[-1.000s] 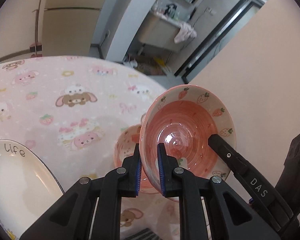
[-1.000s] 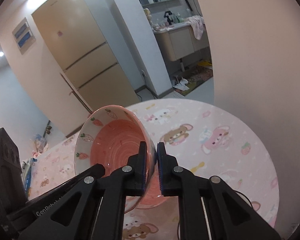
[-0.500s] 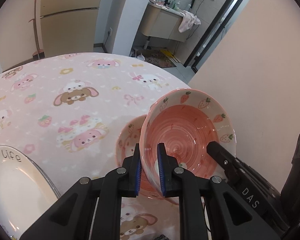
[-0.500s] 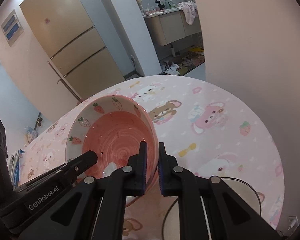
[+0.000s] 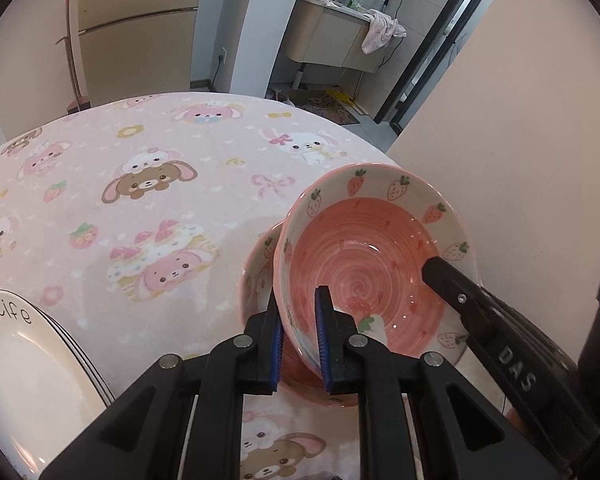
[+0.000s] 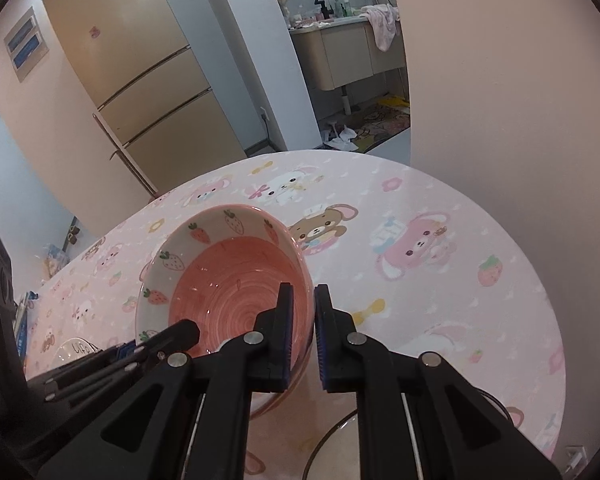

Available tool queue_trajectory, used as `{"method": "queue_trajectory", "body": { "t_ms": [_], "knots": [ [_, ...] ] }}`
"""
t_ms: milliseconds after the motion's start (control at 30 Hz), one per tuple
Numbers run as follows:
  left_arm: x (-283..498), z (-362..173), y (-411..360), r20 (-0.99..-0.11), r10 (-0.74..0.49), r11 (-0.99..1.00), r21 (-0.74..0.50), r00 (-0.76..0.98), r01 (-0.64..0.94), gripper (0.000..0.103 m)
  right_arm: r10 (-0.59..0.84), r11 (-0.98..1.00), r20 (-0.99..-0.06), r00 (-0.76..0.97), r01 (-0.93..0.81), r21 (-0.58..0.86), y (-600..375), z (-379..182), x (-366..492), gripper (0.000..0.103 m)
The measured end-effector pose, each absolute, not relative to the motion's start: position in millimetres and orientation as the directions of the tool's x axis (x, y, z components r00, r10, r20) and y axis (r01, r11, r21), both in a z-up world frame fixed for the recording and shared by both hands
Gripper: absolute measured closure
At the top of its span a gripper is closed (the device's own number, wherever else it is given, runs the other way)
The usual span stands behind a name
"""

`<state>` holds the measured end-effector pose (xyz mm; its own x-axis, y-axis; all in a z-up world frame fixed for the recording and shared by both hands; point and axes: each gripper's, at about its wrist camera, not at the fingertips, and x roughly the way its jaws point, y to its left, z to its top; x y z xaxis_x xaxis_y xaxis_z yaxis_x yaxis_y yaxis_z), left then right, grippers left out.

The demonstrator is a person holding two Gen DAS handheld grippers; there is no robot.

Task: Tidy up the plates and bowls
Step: 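Lower the strawberry bowl into the other pink bowl and open the right gripper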

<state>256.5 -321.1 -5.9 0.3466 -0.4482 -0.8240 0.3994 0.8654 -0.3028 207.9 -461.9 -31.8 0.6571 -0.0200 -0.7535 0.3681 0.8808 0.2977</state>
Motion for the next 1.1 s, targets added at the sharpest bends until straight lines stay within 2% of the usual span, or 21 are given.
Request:
{"method": "queue_trajectory", "body": {
  "t_ms": [167,333,567,767,1000,1100],
  "knots": [
    [259,-7,-318,-0.827,-0.435,0.871,-0.287,0.355,0.398,0.087,0.036,0.87,-0.775,0.631,0.362,0.335,-470,-45,217,0.094],
    [261,-10,-317,-0.833,-0.426,0.873,-0.277,0.353,0.401,0.087,-0.002,0.893,-0.774,0.633,0.349,0.283,-463,-43,217,0.095],
    [247,1,-327,-0.839,-0.343,0.886,-0.141,0.422,0.441,0.087,-0.063,0.921,-0.777,0.627,0.337,0.197,-449,-39,206,0.095],
    [252,-2,-320,-0.845,-0.357,0.882,-0.166,0.397,0.44,0.087,-0.054,0.922,-0.781,0.622,0.331,0.2,-449,-39,205,0.095],
    [253,-4,-320,-0.851,-0.358,0.879,-0.167,0.385,0.448,0.087,-0.158,0.938,-0.772,0.616,0.337,0.077,-429,-38,206,0.093],
    [252,-3,-321,-0.85,-0.35,0.881,-0.155,0.394,0.447,0.087,-0.122,0.934,-0.794,0.596,0.339,0.11,-434,-48,210,0.092]
  ]
}}
